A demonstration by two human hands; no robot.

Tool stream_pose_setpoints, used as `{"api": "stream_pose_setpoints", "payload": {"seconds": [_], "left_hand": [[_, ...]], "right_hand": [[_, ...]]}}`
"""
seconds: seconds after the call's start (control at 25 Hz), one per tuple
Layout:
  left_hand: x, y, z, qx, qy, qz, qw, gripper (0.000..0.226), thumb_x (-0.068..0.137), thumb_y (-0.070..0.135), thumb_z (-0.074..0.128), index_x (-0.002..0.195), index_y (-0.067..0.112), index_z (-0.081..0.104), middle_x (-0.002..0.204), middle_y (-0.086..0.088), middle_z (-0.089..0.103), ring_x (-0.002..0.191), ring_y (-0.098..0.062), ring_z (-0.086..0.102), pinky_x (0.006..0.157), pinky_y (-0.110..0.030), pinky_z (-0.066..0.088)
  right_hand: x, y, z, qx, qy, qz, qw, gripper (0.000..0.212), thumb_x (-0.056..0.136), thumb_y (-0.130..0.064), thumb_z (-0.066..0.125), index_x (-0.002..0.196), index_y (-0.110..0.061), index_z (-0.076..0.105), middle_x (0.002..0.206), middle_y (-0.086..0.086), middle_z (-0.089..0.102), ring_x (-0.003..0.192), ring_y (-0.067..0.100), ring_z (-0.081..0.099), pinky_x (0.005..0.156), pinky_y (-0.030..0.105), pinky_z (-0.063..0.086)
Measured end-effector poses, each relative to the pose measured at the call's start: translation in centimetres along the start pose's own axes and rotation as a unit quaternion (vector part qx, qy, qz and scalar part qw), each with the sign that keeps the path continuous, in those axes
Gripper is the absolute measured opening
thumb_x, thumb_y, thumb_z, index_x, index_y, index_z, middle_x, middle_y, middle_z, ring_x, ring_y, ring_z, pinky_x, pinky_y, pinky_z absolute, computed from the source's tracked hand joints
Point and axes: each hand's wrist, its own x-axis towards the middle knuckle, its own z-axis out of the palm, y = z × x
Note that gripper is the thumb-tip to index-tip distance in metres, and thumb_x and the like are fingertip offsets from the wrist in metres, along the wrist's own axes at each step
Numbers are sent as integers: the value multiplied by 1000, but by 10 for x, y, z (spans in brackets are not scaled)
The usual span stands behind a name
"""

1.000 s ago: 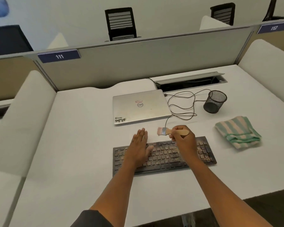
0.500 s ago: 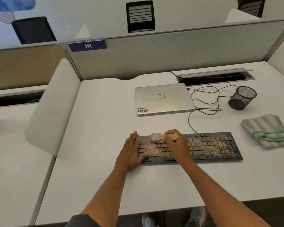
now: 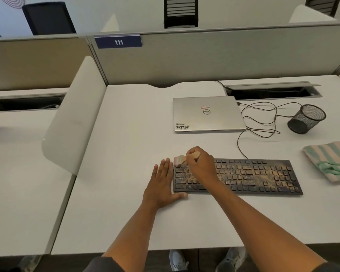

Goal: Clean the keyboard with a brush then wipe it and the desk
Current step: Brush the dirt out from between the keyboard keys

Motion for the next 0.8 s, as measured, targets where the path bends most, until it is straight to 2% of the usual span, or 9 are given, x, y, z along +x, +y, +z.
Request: {"api": "stream_pose_setpoints", "payload": {"seconds": [0.12,0.28,0.48,0.6,0.68,0.8], "left_hand": [[0,0,1,6,4,-7,1000,132,76,99,31,158,8,-18,166,-8,-25,151,-17,-31,125,-44,-12],[0,1,0,10,6,-7,1000,131,77,98,30,159,8,-18,166,-8,-25,151,-17,-31,125,-43,-14],[0,2,0,4,7,-11,1000,132,75,100,29,159,9,-18,166,-8,-25,151,-17,-31,125,-45,-12],[-1,7,0,2,6,-27,1000,133,74,100,29,158,9,-20,165,-8,-27,151,-19,-31,125,-46,-13],[-1,11,-1,4,3,-35,999,133,74,100,30,156,10,-24,164,-7,-29,150,-19,-32,124,-46,-15],[-1,12,-2,8,4,-41,999,132,75,99,32,155,11,-25,165,-7,-29,150,-17,-33,124,-45,-15]], "right_hand": [[-2,0,-3,-77,37,-5,996,10,90,-21,56,82,-24,62,64,-3,65,58,17,61,49,31,45],[-4,-3,1,8,20,25,999,12,92,-20,56,85,-26,63,69,0,72,60,20,66,53,36,53],[-4,2,-6,-59,58,26,996,11,93,-23,55,85,-26,62,70,-3,69,64,18,66,55,36,53],[-2,-1,-5,16,-1,36,999,12,95,-21,55,89,-27,64,70,-2,74,63,13,68,57,32,54],[-3,-1,-2,-5,-18,30,999,12,94,-24,53,88,-27,63,70,-2,73,64,14,67,58,33,54],[-2,-1,-7,-75,7,6,997,11,93,-27,51,89,-27,61,71,-4,69,65,18,64,58,36,53]]}}
